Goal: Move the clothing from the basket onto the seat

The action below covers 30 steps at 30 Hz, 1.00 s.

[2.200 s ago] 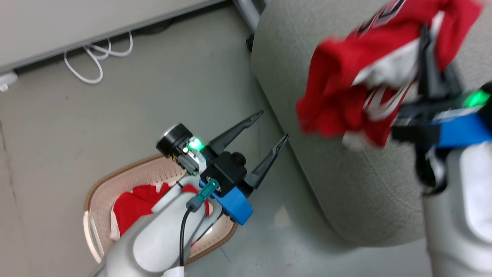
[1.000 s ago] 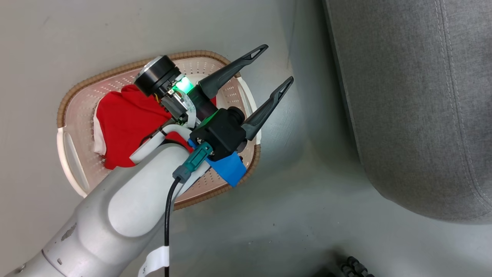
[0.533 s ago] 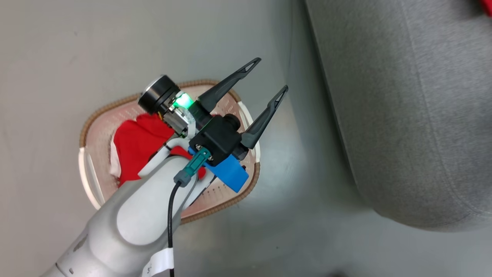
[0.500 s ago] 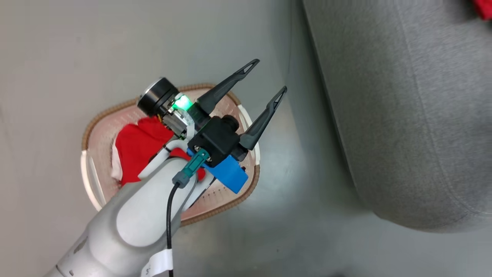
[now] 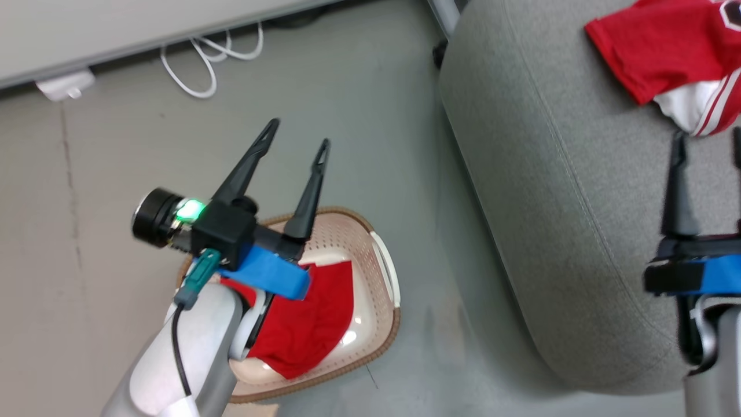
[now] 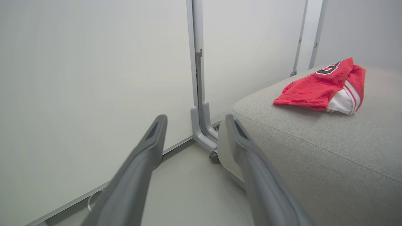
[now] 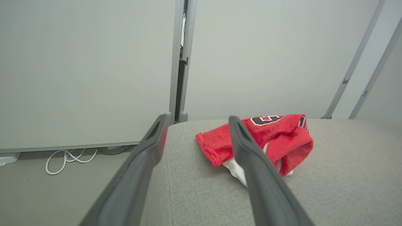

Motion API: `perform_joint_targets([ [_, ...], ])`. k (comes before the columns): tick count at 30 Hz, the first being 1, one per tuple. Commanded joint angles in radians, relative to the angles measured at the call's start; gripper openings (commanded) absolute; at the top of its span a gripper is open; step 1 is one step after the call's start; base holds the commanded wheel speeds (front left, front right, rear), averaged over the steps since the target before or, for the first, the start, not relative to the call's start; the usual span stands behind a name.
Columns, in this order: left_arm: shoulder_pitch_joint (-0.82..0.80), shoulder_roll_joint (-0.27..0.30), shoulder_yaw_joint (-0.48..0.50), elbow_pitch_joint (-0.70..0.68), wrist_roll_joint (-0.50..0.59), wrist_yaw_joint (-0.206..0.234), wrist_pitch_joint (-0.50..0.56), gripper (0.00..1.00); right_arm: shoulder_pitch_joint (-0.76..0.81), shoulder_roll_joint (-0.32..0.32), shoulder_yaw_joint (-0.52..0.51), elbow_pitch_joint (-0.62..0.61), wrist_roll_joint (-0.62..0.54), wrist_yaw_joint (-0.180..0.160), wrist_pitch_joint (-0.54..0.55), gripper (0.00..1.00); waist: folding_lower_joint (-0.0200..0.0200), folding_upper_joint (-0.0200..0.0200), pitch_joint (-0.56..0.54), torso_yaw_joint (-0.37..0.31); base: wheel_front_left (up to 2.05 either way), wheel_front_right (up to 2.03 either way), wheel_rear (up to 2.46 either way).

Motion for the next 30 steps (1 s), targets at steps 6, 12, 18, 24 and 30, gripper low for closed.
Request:
perform_joint_targets([
  [6,0.116,-0.016,0.121,-0.019,0.014,0.010,-0.005,1.00,0.084,0.024,0.107,-0.035,0.017,0.000,0.000,1.00,0.0002,0.0000,-0.134,0.070,0.00,0.00,0.00],
  [12,0.219,-0.038,0.228,-0.023,0.037,0.002,-0.005,1.00,0.131,0.037,0.164,-0.027,0.021,0.000,0.000,1.00,0.0002,0.0000,-0.211,0.116,0.00,0.00,0.00],
  [18,0.307,-0.063,0.315,-0.023,0.066,-0.014,-0.004,1.00,0.177,0.053,0.191,-0.013,0.031,0.000,0.000,1.00,0.0002,0.0000,-0.270,0.152,0.00,0.00,0.00],
  [24,0.385,-0.094,0.379,-0.022,0.094,-0.035,-0.004,1.00,0.230,0.064,0.215,0.003,0.036,0.000,0.000,1.00,0.0002,0.0000,-0.315,0.180,0.00,0.00,0.00],
  [30,0.449,-0.114,0.432,-0.022,0.123,-0.051,-0.004,1.00,0.275,0.070,0.241,0.025,0.058,0.000,0.000,1.00,0.0002,0.0000,-0.356,0.200,0.00,0.00,0.00],
])
